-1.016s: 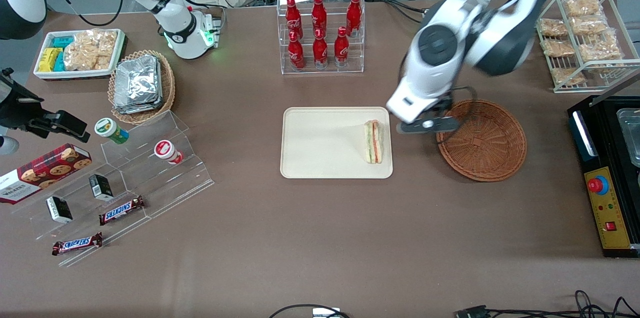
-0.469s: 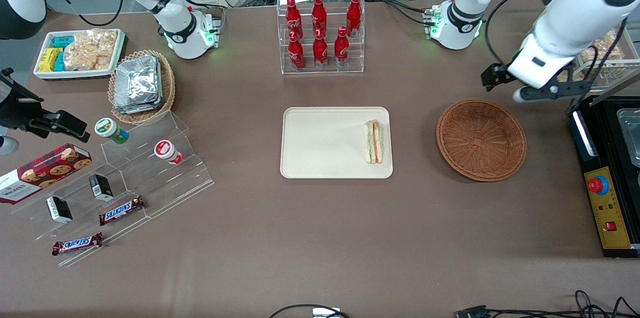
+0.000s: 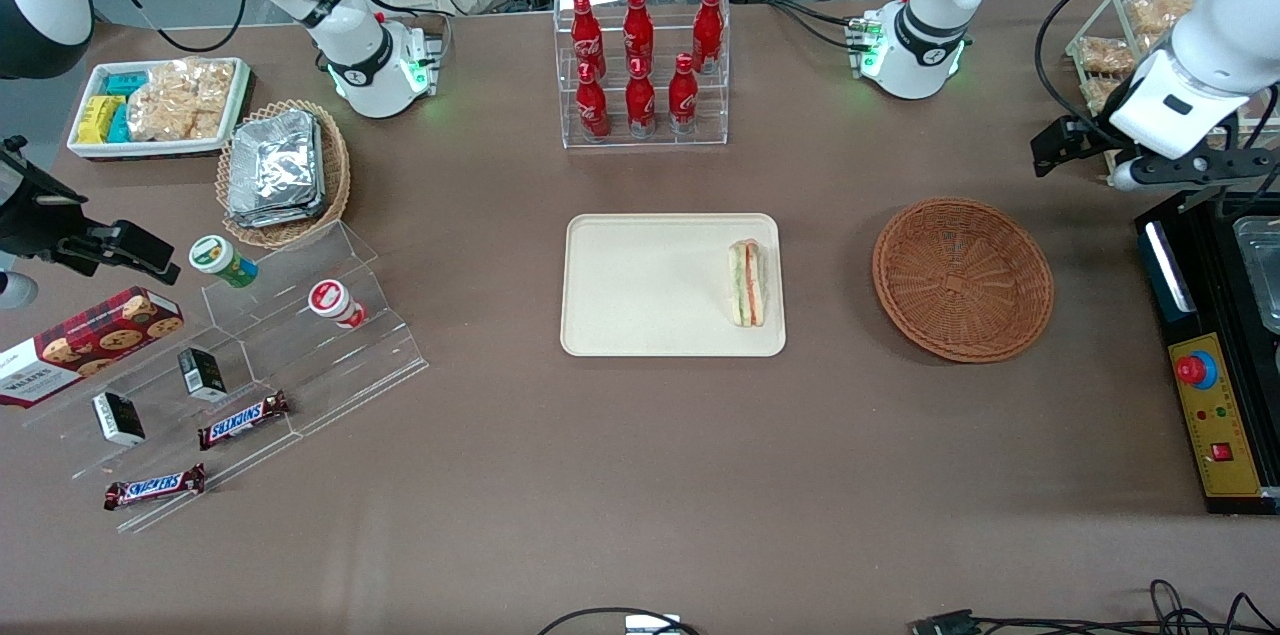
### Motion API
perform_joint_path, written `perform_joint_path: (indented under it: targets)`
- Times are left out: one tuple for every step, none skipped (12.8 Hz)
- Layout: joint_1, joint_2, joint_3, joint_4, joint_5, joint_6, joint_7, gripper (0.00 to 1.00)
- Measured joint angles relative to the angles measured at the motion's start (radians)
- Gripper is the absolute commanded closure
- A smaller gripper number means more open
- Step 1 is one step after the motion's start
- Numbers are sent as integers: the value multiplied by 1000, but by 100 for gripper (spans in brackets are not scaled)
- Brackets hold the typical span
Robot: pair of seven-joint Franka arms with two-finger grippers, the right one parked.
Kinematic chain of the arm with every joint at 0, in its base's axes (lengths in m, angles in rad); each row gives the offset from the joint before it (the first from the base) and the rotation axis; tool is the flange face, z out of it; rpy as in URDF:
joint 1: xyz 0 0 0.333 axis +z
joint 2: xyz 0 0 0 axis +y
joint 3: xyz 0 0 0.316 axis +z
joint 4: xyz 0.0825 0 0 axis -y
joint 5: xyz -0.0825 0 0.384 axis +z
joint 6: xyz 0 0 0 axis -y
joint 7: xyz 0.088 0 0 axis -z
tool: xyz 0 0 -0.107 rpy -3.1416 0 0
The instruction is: Place sandwich from basket to tray
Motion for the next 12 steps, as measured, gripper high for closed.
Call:
perform_joint_path:
  targets:
    - [2,28,-3,54,0,-32,0,0]
    - [10,63,-9,114,0,-68,0,0]
    - [30,99,-26,176,0,-102,0,0]
    - [48,134,-44,233,0,-132,0,0]
    - [54,162,-54,278,0,-152,0,0]
    - [52,179,-58,305,0,-160,0,0]
    - [47,188,-61,319,0,-166,0,0]
    - [41,190,-61,324,0,-169,0,0]
    - [38,190,-61,325,0,-170,0,0]
    - [37,190,-61,326,0,-170,0,0]
    - [37,190,-61,327,0,-171,0,0]
    - [37,190,-61,327,0,-171,0,0]
